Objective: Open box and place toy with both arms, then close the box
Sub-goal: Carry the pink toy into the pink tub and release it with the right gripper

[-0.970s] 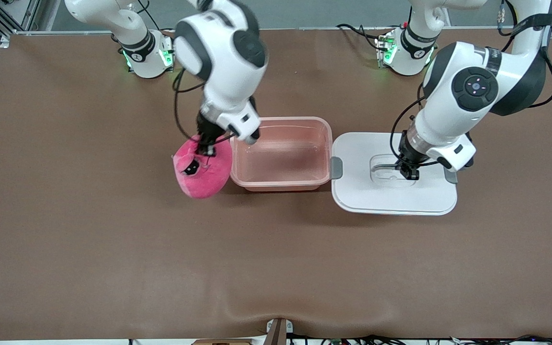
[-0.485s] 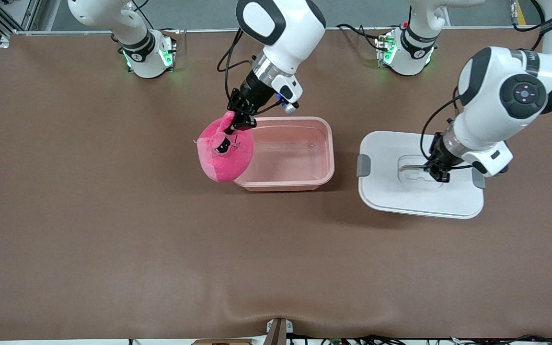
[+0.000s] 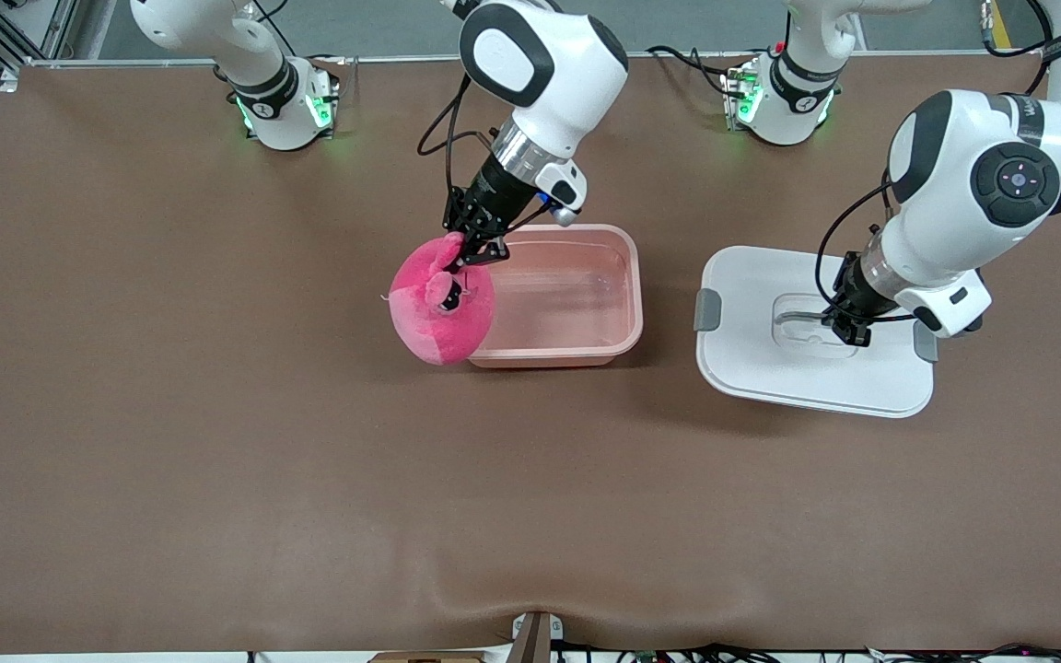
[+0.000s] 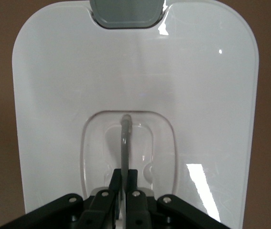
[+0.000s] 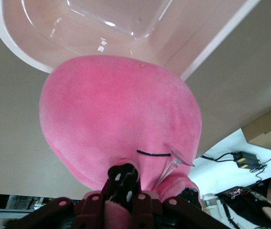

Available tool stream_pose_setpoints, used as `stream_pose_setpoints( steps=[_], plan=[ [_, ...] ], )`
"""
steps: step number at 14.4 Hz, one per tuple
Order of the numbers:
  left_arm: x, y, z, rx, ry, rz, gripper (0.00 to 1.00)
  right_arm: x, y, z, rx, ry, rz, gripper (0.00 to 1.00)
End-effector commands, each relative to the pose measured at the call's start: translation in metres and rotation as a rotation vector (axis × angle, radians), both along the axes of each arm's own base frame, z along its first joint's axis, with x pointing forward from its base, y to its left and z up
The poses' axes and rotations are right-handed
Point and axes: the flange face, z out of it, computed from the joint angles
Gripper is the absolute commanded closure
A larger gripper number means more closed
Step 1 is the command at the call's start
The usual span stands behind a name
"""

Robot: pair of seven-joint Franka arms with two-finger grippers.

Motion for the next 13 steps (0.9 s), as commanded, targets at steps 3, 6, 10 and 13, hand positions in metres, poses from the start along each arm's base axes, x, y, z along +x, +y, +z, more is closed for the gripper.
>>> stream_pose_setpoints(
  steps=[3,6,10,13],
  plan=[
    [-0.006,0.004,0.007,-0.016,-0.016,-0.017,1.0,-0.028,0.024,-0.018,-0.058,-0.002,0.076,1.0],
    [-0.008,0.004,0.005,-0.015,-0.011,-0.017,1.0,-0.037,0.034,-0.024,-0.059,0.0,0.099,0.01],
    [-0.008,0.006,0.004,-0.015,-0.008,-0.02,1.0,-0.045,0.039,-0.015,-0.044,-0.009,0.099,0.0],
    [-0.008,0.008,0.003,-0.015,-0.006,-0.025,1.0,-0.046,0.042,-0.001,-0.01,-0.012,0.091,0.0]
  ],
)
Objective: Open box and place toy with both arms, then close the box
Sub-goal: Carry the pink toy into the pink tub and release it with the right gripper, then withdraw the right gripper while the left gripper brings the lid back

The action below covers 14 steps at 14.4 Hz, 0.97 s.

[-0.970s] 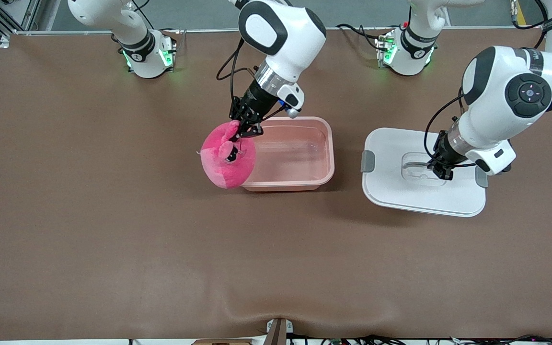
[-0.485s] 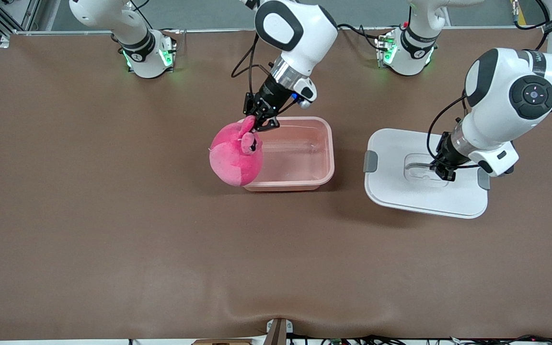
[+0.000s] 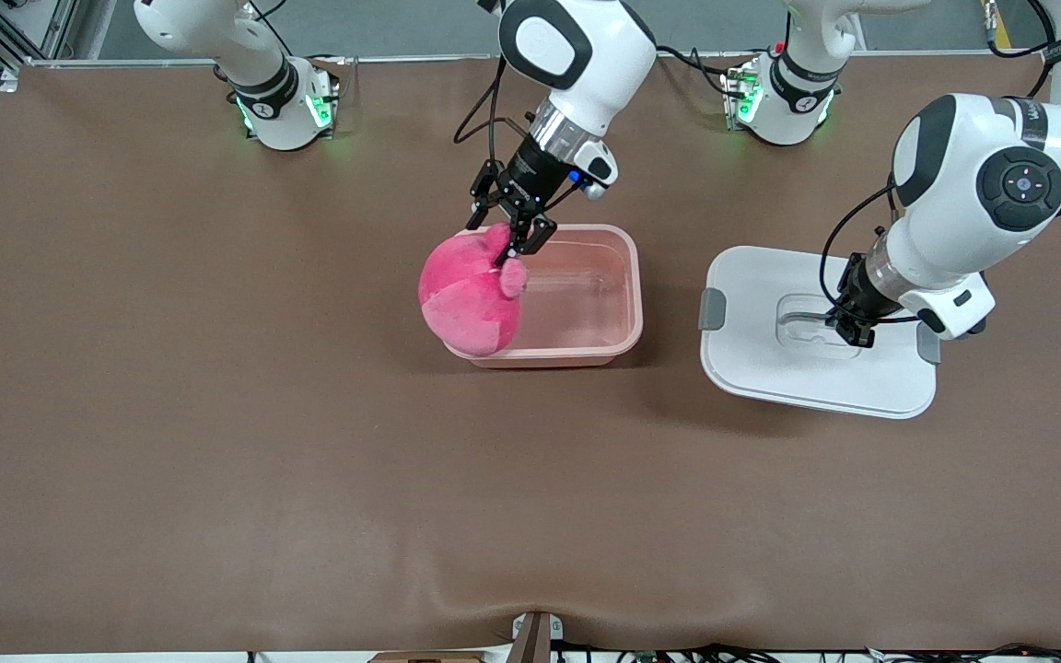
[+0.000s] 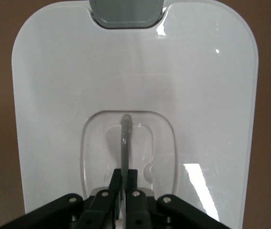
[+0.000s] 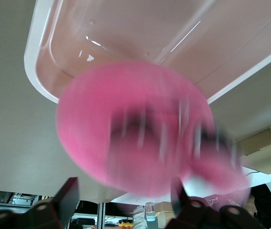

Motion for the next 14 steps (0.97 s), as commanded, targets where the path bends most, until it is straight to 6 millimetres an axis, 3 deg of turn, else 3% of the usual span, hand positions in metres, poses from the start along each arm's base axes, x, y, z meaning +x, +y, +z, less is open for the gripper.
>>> stream_pose_setpoints(
  steps=[1,6,8,10,12,14],
  plan=[
    [-0.007,0.004,0.007,-0.015,-0.012,-0.016,1.0,-0.003,0.005,0.026,0.044,-0.007,-0.01,0.0],
    [-0.005,0.005,0.004,-0.017,-0.011,-0.033,1.0,0.009,-0.016,0.056,0.161,-0.073,-0.196,0.0],
    [-0.005,0.005,0.004,-0.018,-0.016,-0.033,1.0,0.028,-0.033,0.065,0.219,-0.123,-0.314,0.0],
    [-0.004,0.005,0.003,-0.018,-0.016,-0.031,1.0,0.055,-0.061,0.076,0.29,-0.113,-0.448,0.0],
    [-0.005,0.002,0.005,-0.03,-0.017,-0.03,1.0,0.093,-0.105,0.086,0.374,-0.04,-0.622,0.0],
    [-0.006,-0.003,0.008,-0.058,-0.017,-0.021,1.0,0.118,-0.141,0.098,0.41,-0.027,-0.716,0.0]
  ],
)
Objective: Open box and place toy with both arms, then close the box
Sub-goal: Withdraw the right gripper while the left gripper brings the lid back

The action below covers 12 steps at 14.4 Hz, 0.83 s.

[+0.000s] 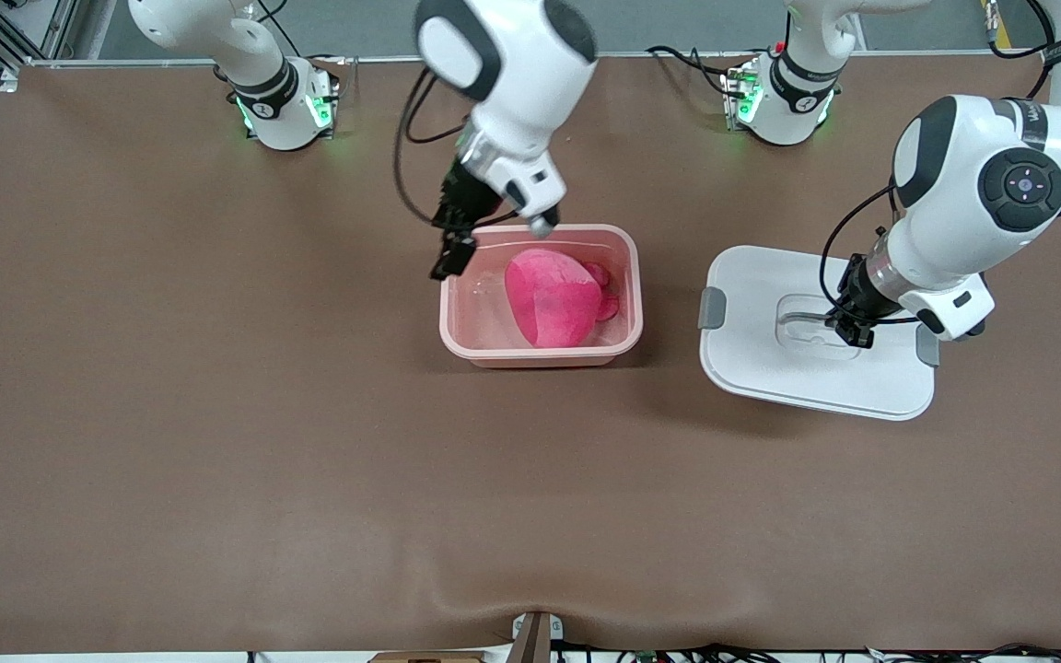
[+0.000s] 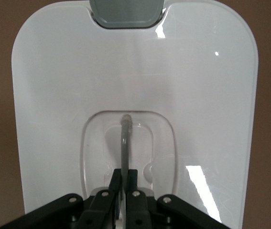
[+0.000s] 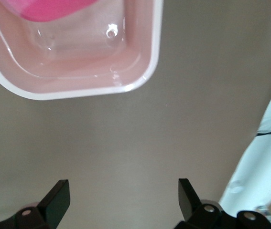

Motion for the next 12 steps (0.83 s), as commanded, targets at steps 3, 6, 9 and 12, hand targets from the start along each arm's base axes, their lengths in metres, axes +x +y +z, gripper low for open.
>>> stream_pose_setpoints(
  steps=[3,6,9,12],
  plan=[
    [-0.013,-0.039,0.013,-0.064,-0.015,-0.017,1.0,0.046,-0.103,0.032,0.156,0.031,-0.333,0.0],
    [-0.019,-0.081,0.021,-0.075,-0.03,0.044,1.0,0.063,-0.167,0.044,0.18,0.05,-0.459,0.0],
    [-0.023,-0.125,0.028,-0.098,-0.034,0.101,1.0,0.09,-0.247,0.052,0.241,0.07,-0.624,0.0],
    [-0.032,-0.17,0.028,-0.108,-0.03,0.124,1.0,0.109,-0.339,0.054,0.296,0.106,-0.823,0.0]
  ],
)
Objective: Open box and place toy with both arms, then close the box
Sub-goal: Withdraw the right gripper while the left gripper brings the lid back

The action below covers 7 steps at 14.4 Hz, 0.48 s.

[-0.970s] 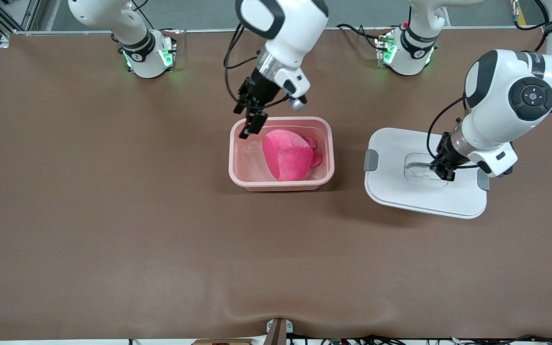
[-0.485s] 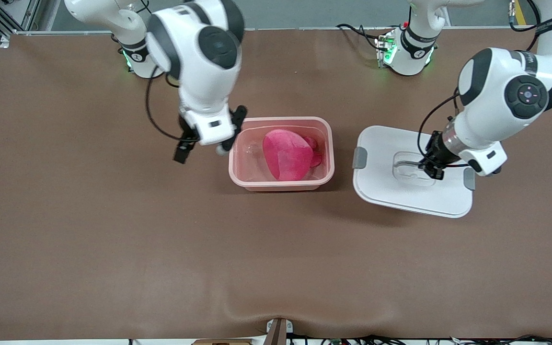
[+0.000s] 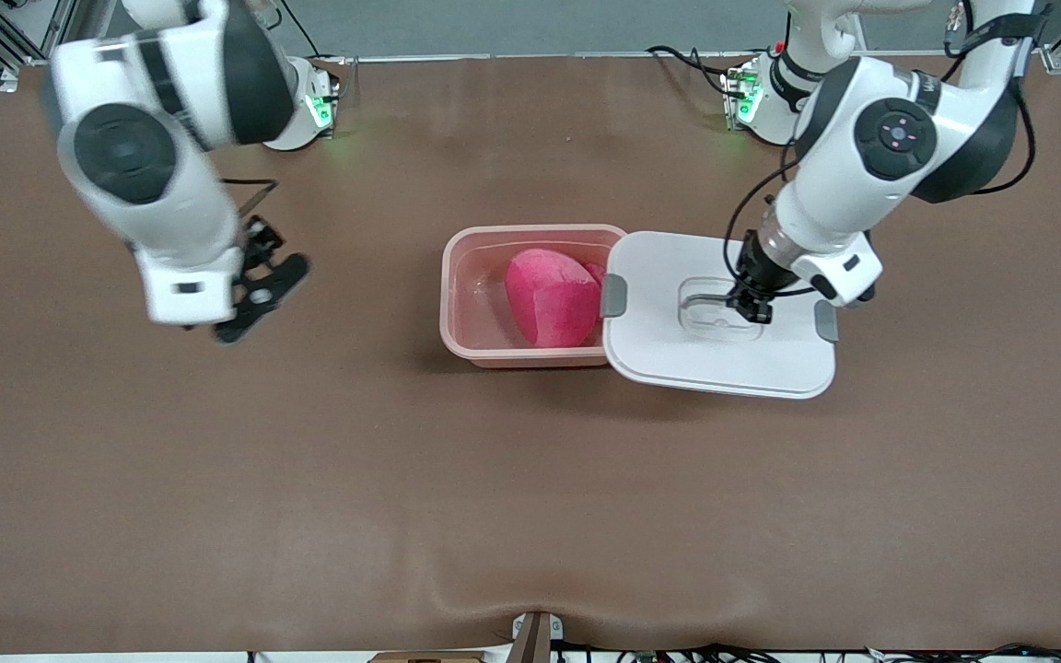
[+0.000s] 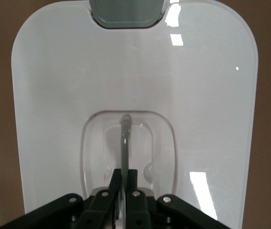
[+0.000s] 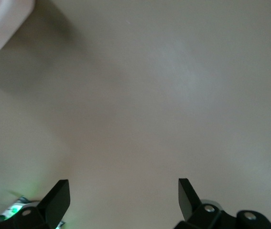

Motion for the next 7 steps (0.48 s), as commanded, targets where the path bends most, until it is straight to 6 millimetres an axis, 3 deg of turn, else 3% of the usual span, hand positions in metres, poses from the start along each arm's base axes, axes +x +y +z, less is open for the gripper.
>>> stream_pose_setpoints(
  steps=[1,2,7],
  plan=[
    [-0.002,-0.041,0.001,-0.022,0.003,0.023,1.0,0.0,-0.069,0.011,0.067,0.014,-0.159,0.0],
    [-0.004,-0.053,-0.002,-0.023,0.008,0.035,1.0,-0.002,-0.088,0.014,0.081,0.023,-0.194,0.0],
    [-0.024,-0.113,-0.018,-0.021,-0.025,0.106,1.0,-0.015,-0.111,0.033,0.084,0.042,-0.243,0.0]
  ],
)
